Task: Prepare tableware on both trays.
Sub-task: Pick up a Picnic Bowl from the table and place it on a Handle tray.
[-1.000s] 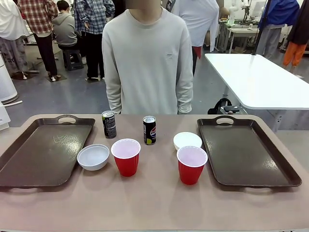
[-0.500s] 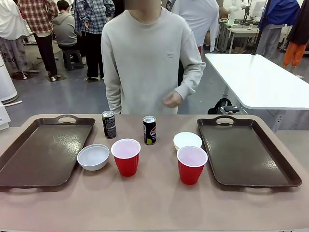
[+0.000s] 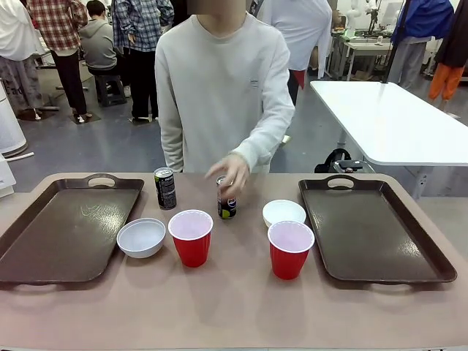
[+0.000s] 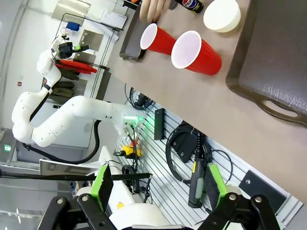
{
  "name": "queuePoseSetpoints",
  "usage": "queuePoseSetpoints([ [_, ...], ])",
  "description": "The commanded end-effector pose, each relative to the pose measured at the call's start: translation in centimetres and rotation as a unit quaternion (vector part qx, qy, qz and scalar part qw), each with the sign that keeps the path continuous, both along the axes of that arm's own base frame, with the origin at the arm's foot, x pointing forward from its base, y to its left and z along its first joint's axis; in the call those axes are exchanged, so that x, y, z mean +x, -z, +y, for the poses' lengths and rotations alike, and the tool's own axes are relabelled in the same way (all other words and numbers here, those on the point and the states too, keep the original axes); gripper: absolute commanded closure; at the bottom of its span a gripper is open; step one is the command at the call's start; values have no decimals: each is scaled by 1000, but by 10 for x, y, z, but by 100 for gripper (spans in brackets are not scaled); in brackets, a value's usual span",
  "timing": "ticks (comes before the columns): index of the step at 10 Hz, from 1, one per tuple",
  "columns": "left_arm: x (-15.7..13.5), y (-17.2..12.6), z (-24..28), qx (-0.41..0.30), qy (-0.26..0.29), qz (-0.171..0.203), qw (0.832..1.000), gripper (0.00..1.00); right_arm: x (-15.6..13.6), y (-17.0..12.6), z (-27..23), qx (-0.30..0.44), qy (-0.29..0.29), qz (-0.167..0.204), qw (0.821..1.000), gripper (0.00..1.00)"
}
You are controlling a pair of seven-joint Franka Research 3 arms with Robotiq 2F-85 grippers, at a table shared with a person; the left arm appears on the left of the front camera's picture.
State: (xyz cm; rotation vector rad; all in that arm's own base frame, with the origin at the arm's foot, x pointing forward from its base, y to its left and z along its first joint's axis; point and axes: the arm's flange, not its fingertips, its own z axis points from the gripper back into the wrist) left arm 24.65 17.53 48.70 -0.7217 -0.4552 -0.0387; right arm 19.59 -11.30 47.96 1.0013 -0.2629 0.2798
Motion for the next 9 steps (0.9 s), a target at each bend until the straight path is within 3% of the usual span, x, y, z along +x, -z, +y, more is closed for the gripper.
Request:
queuePoseSetpoints([
  [1, 6, -16, -23, 39, -15, -3, 999, 0, -2, 1, 1, -7, 5, 7, 1000, 0],
  [3, 17, -60, -71, 140, -49, 15, 989, 0, -2, 1, 1, -7, 5, 7, 1000, 0],
  [5, 34, -102, -129, 236, -89, 17, 968, 0, -2, 1, 1, -7, 5, 7, 1000, 0],
  [6, 45, -118, -166, 278, -84, 22, 957, 0, -2, 1, 1, -7, 5, 7, 1000, 0],
  [9, 81, -103, -256, 389, -81, 43, 916, 0, -2, 1, 1, -7, 5, 7, 1000, 0],
])
